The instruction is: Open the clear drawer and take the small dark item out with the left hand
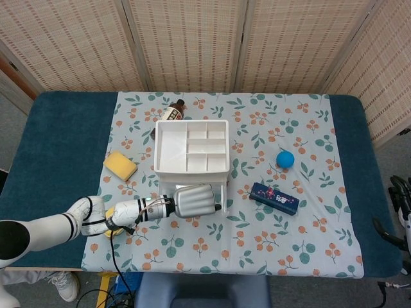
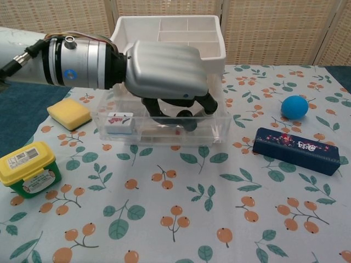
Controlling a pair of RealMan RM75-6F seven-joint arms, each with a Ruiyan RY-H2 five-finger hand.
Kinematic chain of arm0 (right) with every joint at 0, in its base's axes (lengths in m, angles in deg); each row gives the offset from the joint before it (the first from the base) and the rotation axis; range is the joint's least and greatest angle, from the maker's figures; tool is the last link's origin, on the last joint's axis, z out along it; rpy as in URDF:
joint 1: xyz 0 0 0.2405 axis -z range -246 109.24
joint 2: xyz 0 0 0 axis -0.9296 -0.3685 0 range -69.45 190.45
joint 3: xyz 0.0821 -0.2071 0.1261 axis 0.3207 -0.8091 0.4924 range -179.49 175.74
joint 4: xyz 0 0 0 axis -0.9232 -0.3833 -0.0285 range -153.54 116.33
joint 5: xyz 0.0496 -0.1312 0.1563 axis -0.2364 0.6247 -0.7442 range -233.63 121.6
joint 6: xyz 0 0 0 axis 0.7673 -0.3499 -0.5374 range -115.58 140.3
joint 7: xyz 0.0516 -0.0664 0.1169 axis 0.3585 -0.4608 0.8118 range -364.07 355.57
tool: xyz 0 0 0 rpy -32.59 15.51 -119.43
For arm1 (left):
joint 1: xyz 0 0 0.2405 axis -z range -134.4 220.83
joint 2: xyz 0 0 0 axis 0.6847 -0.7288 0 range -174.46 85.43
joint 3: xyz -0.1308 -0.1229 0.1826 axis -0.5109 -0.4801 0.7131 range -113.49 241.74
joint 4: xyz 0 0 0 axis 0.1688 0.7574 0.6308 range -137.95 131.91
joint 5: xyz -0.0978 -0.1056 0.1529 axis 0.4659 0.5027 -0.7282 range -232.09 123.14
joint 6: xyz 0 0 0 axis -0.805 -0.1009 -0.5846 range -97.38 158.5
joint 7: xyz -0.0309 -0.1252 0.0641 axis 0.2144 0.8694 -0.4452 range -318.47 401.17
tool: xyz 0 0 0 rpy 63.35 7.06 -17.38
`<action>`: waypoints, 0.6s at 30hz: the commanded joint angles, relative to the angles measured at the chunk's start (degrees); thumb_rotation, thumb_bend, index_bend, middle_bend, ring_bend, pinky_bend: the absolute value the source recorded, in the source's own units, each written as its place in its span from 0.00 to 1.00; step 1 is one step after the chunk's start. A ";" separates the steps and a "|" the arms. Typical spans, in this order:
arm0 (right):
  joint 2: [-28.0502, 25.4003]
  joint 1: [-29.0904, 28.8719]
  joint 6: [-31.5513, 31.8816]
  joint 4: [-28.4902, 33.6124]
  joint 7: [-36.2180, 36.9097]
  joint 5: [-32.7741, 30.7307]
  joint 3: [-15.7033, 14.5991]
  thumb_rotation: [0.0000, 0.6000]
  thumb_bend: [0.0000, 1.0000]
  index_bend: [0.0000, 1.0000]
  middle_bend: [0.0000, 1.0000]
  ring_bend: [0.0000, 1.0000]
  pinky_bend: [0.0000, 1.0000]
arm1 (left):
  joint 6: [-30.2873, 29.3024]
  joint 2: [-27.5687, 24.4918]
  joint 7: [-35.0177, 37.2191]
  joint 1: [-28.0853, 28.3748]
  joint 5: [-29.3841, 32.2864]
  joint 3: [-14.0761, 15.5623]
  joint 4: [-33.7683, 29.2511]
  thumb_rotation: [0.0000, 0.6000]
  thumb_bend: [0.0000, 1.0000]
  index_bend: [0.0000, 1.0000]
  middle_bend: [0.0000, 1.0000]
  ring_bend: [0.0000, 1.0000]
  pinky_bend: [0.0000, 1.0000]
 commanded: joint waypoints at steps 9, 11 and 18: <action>0.14 0.00 0.31 -0.26 0.37 0.37 0.01 1.00 0.30 0.00 0.08 0.00 0.01 | -2.52 -2.58 -0.40 -1.80 1.39 -0.70 -2.05 1.00 0.28 0.59 0.92 1.00 1.00; 0.14 0.02 0.41 -0.28 0.43 0.50 -0.02 1.00 0.30 0.00 0.08 0.00 0.01 | -3.53 -3.58 -0.74 -2.55 1.68 -0.87 -2.92 1.00 0.28 0.59 0.92 1.00 1.00; 0.15 0.07 0.79 -0.25 0.54 1.09 -0.16 1.00 0.30 0.00 0.08 0.00 0.01 | -8.26 -7.71 -2.45 -6.62 2.85 -1.22 -7.00 1.00 0.28 0.58 0.92 1.00 1.00</action>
